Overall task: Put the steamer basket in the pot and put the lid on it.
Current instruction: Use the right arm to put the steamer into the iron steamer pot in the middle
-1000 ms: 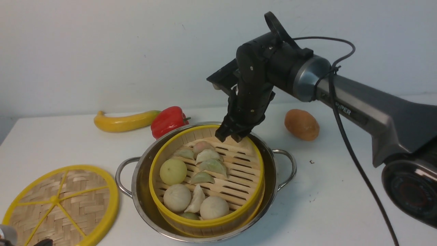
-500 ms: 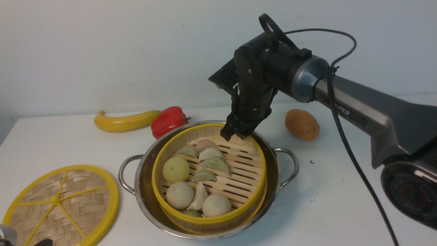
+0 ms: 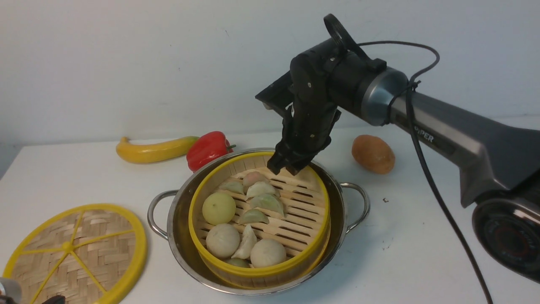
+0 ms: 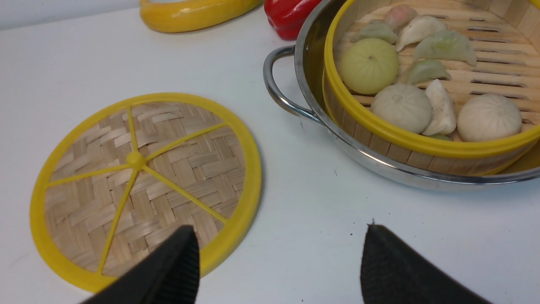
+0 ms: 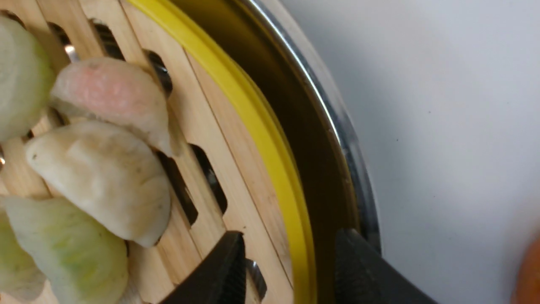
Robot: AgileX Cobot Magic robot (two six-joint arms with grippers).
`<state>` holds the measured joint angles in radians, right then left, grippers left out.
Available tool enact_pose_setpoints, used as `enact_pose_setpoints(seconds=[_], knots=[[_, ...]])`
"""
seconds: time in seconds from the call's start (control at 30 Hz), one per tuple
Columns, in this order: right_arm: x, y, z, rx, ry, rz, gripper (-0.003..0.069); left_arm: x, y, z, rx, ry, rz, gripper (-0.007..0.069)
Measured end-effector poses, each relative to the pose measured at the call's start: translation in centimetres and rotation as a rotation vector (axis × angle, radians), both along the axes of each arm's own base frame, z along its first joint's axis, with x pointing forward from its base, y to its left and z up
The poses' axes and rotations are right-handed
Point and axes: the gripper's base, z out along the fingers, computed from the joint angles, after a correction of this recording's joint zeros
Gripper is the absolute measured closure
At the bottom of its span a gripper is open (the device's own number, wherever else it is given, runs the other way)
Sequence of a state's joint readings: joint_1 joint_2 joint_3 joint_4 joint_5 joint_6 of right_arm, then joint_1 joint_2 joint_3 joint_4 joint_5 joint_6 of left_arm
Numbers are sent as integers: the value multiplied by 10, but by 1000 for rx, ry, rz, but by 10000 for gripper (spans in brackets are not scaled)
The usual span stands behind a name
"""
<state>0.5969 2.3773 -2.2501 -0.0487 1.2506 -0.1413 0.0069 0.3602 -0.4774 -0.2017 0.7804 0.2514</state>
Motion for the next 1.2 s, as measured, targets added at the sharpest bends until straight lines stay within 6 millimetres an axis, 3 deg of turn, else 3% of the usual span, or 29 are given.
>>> enact_pose_setpoints(seconds=[0.23, 0.37, 0.63, 0.93, 1.2], knots=[[-1, -4, 37, 22, -89, 2, 383, 0, 0, 0, -3, 0, -1, 151], [-1, -5, 44, 26, -111, 2, 383, 0, 0, 0, -5, 1, -1, 151], [7, -6, 21, -31, -94, -10, 383, -1, -1, -2, -4, 21, -5, 151], [10, -11, 19, -8, -76, -25, 383, -1, -1, -2, -5, 24, -6, 151], [12, -8, 4, 14, -30, -30, 383, -1, -1, -2, -5, 24, -6, 151]])
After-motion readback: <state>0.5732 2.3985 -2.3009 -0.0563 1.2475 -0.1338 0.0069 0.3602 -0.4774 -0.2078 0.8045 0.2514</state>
